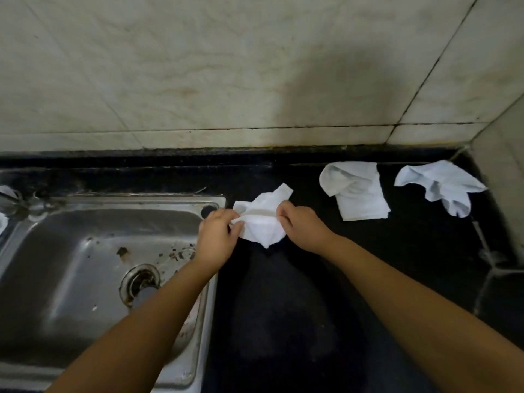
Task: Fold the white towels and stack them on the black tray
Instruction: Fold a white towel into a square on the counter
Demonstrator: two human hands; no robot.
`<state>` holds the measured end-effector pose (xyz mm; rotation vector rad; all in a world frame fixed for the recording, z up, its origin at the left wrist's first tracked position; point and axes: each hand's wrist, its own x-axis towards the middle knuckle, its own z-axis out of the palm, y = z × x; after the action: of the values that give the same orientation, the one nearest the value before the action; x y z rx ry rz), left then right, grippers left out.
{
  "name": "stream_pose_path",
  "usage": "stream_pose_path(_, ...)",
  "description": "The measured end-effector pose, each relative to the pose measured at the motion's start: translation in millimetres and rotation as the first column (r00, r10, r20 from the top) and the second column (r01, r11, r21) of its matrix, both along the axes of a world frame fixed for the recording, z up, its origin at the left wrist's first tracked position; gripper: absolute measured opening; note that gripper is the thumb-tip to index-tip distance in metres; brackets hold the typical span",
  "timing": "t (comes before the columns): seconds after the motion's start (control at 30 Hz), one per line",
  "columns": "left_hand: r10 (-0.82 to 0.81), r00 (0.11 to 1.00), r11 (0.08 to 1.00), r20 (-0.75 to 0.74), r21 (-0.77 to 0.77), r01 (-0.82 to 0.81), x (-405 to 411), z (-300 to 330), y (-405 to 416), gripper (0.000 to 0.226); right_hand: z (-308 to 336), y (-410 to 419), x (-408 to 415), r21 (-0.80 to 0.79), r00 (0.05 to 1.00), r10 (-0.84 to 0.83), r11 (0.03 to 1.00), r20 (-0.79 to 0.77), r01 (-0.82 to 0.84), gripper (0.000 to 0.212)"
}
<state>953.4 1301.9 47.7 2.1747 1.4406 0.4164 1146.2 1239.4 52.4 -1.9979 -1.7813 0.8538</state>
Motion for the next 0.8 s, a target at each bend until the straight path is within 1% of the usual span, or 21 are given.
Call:
stream_pose_path(0.07,0.050,0.989,0.994,0.140,-0.100,-0.036,3.9,13.8,2.2,0.012,21.9,-17.2,3.7,0.026,0.976,-0.112,0.993,-0.186,0.119,0.013)
stream_pose_path(0.13,0.053,0.974,0.990,0.221,-0.138,-0.022,10.3,26.3,3.8,0.013,43.8,-35.4,7.6,0.033,0.939,-0.188,0.978,-0.289,0.206,0.015)
stream_pose_path(0.17,0.041,0.968,0.991,0.248,-0.134,-0.008,14.4,32.3,3.8,0.014,52.9,-45.3,10.3,0.026,0.932,-0.204,0.975,-0.301,0.222,0.018)
stream_pose_path(0.23,0.021,0.952,0.992,0.305,-0.126,0.019,24.5,45.4,1.7,0.014,67.5,-65.4,18.3,0.022,0.950,-0.204,0.976,-0.237,0.215,0.017)
stream_pose_path(0.3,0.006,0.930,0.993,0.368,-0.115,0.039,33.6,58.1,-2.5,0.012,80.1,-85.7,30.4,0.053,0.959,-0.238,0.967,-0.156,0.248,0.003)
stream_pose_path(0.33,0.003,0.916,0.992,0.401,-0.116,0.047,37.3,64.7,-5.3,0.012,87.0,-95.3,38.1,0.089,0.951,-0.278,0.952,-0.137,0.292,0.005)
stream_pose_path(0.4,-0.002,0.884,0.990,0.468,-0.125,0.068,42.1,78.0,-11.5,0.013,102.1,-112.9,53.2,0.170,0.902,-0.402,0.889,-0.155,0.425,0.004)
stream_pose_path(0.47,0.029,0.824,0.978,0.566,-0.187,0.094,44.6,92.2,-19.5,0.014,117.3,-130.2,62.1,0.248,0.837,-0.499,0.801,-0.225,0.545,0.002)
stream_pose_path(0.5,0.076,0.769,0.957,0.634,-0.263,0.122,44.8,99.2,-24.1,0.014,122.3,-138.3,64.1,0.279,0.803,-0.531,0.755,-0.271,0.593,0.002)
stream_pose_path(0.57,0.174,0.648,0.881,0.742,-0.411,0.234,42.5,110.5,-36.8,0.010,129.1,-156.6,60.2,0.316,0.752,-0.558,0.686,-0.350,0.656,0.002)
stream_pose_path(0.6,0.189,0.618,0.849,0.763,-0.444,0.288,39.5,112.7,-43.9,0.010,130.9,-167.0,55.0,0.321,0.741,-0.557,0.671,-0.375,0.668,0.004)
stream_pose_path(0.67,0.184,0.610,0.807,0.771,-0.473,0.354,29.5,107.3,-59.4,0.011,127.4,-190.5,43.1,0.297,0.732,-0.558,0.676,-0.391,0.674,0.006)
stream_pose_path(0.7,0.183,0.622,0.786,0.761,-0.493,0.372,21.3,100.8,-68.2,0.011,122.4,-203.7,37.4,0.264,0.721,-0.566,0.682,-0.400,0.682,0.006)
stream_pose_path(0.8,0.156,0.708,0.682,0.689,-0.593,0.427,-7.1,68.4,-99.1,0.014,95.6,-245.1,20.4,0.123,0.658,-0.570,0.703,-0.492,0.700,0.007)
